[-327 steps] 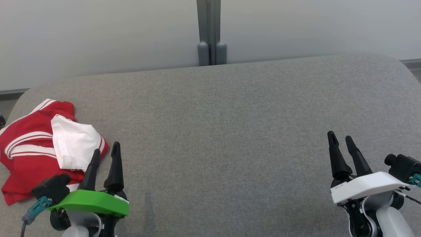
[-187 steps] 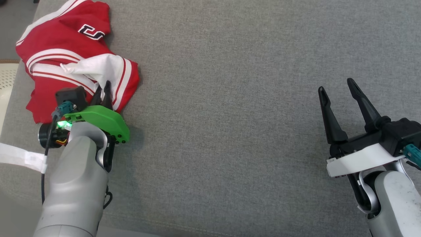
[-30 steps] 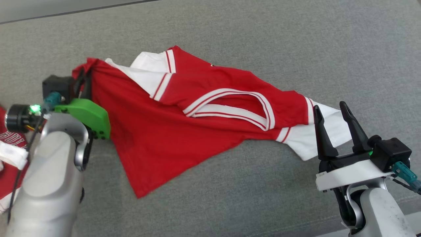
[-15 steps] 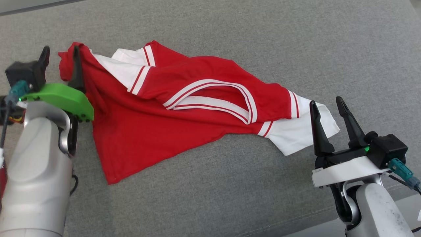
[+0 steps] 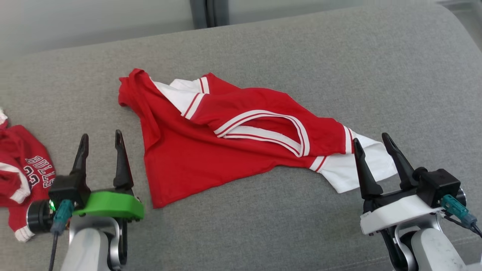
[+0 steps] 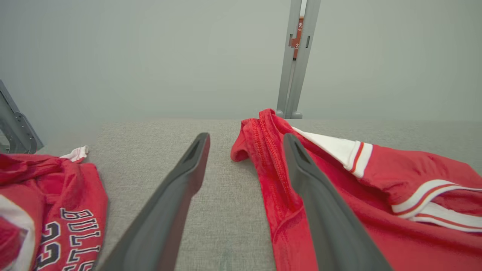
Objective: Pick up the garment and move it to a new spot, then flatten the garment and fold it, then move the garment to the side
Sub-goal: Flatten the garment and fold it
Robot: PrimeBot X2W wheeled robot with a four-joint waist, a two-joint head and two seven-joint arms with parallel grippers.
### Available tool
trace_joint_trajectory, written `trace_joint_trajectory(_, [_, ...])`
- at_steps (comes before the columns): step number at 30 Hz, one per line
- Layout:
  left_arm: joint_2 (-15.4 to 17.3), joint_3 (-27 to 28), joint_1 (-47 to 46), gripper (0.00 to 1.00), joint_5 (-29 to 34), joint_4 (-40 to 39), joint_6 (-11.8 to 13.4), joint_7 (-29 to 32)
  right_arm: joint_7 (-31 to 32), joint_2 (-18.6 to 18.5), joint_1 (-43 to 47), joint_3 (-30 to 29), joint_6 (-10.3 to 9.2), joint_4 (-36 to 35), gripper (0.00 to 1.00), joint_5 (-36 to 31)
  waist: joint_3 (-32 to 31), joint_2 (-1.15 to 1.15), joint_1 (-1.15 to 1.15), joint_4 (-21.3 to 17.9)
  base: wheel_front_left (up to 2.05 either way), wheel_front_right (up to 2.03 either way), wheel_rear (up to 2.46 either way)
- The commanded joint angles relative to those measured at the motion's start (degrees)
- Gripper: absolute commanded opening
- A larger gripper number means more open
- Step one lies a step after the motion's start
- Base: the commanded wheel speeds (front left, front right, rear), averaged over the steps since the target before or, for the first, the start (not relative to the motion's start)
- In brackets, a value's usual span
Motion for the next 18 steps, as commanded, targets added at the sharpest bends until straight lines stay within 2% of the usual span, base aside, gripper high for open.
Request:
trace_joint_trajectory(1, [-0.32, 0.28, 2.47, 1.00, 0.36, -1.50, -0.16, -0.01, 0.56, -0.42, 1.12, 0.06, -0.06, -0.41, 1.00, -0.22, -3.95, 0.00, 0.00, 3.30, 0.00, 0.00, 0.00])
trace_joint_trajectory(9, [-1.61, -1.14, 12.36, 1.00, 1.69, -8.39, -1.07, -0.02, 2.58, -0.38, 4.66, -0.31, -0.06, -2.31, 1.00, -0.06, -7.43, 0.00, 0.00, 4.83, 0.00, 0.00, 0.00])
trace_joint_trajectory(18, [-0.98, -2.55, 14.47, 1.00, 2.29, -9.03, -1.22, 0.40, 3.41, -0.07, 6.19, -0.87, -0.06, -3.67, 1.00, 0.33, -7.46, 0.00, 0.00, 4.61, 0.00, 0.00, 0.00])
